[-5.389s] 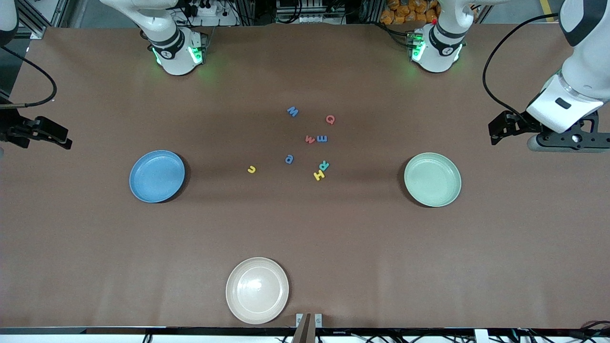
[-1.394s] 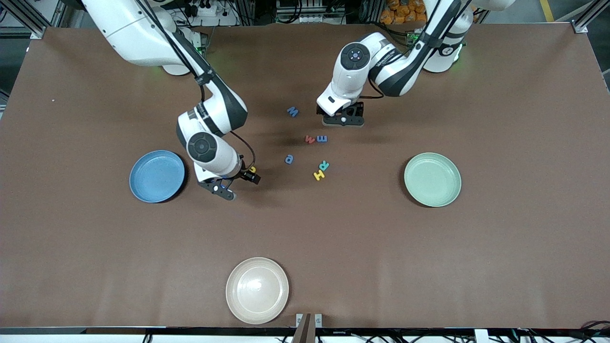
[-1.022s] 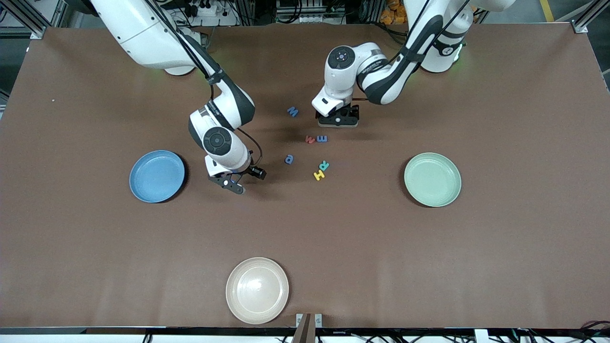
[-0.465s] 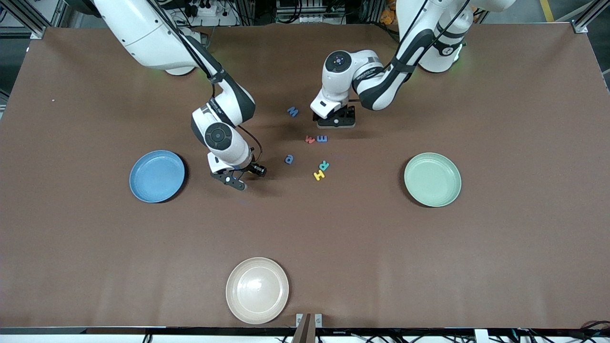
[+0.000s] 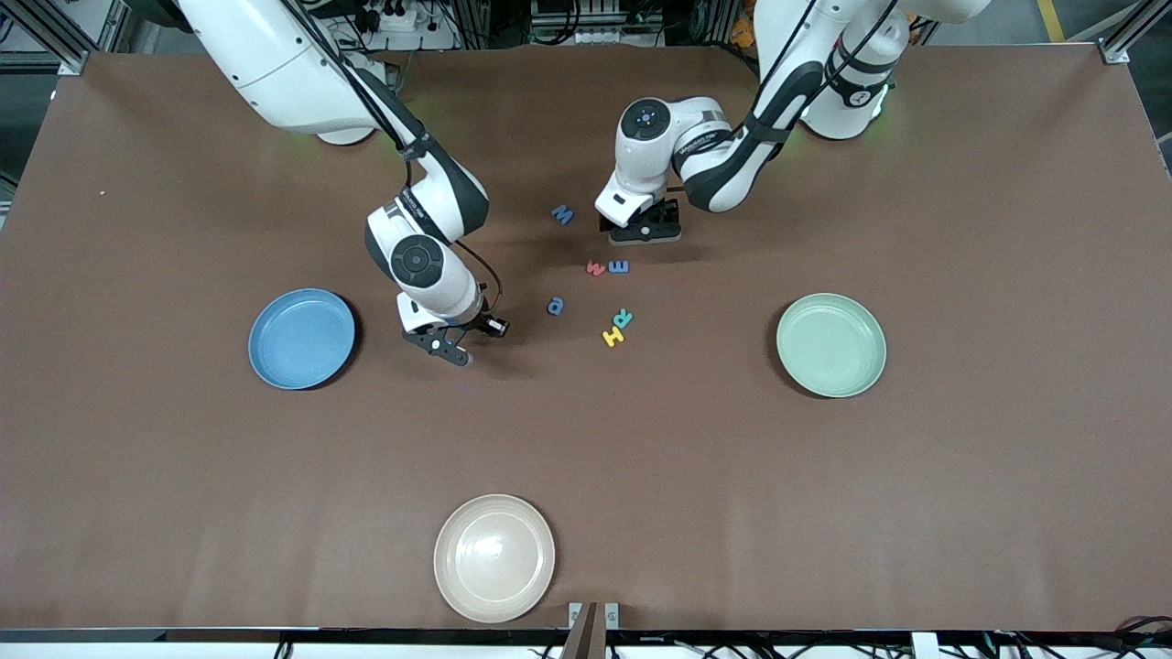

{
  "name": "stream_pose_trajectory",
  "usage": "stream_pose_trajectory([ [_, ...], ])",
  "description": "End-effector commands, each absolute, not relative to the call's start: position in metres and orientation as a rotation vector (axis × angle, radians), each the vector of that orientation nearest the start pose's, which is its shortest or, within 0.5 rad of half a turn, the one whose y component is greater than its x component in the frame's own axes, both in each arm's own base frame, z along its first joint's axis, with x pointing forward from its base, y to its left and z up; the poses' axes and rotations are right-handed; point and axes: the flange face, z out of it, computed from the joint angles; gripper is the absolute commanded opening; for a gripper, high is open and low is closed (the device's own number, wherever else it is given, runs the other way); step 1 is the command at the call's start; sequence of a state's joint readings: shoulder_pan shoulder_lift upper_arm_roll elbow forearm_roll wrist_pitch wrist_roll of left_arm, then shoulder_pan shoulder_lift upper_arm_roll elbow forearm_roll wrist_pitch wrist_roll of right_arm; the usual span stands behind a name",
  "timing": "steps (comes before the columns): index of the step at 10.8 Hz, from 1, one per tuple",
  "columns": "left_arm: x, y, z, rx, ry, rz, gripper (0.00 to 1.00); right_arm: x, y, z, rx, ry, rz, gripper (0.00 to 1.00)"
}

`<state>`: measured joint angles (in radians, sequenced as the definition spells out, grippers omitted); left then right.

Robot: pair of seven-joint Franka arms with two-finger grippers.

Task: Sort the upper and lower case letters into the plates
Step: 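Grasp the yellow u with the right gripper while the left gripper grasps the pink Q, then place the u on the blue plate while the left gripper carries the Q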

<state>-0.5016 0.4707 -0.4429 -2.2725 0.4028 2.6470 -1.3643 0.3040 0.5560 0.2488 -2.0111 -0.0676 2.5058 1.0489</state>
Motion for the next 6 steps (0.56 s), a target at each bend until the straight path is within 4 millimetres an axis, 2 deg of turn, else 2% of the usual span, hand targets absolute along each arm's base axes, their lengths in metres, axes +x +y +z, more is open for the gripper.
stream_pose_trajectory([
  [1, 0.29, -0.443, 0.162, -3.13, -0.217, 0.013, 0.77, 0.52, 0.292, 0.195, -3.036, 0.722, 0.13, 0.0],
  [2, 0.29, -0.443, 0.162, -3.129, -0.219, 0.015, 0.68, 0.529, 0.277, 0.207, -3.049, 0.692, 0.129, 0.0],
  [3, 0.29, -0.443, 0.162, -3.129, -0.219, 0.016, 0.66, 0.535, 0.26, 0.217, -3.08, 0.638, 0.166, 0.0],
  [4, 0.29, -0.443, 0.161, -3.128, -0.224, 0.018, 0.59, 0.544, 0.246, 0.229, -3.097, 0.594, 0.187, 0.0],
  [6, 0.29, -0.446, 0.161, -3.129, -0.248, 0.019, 0.54, 0.562, 0.208, 0.251, -3.136, 0.511, 0.253, 0.0],
])
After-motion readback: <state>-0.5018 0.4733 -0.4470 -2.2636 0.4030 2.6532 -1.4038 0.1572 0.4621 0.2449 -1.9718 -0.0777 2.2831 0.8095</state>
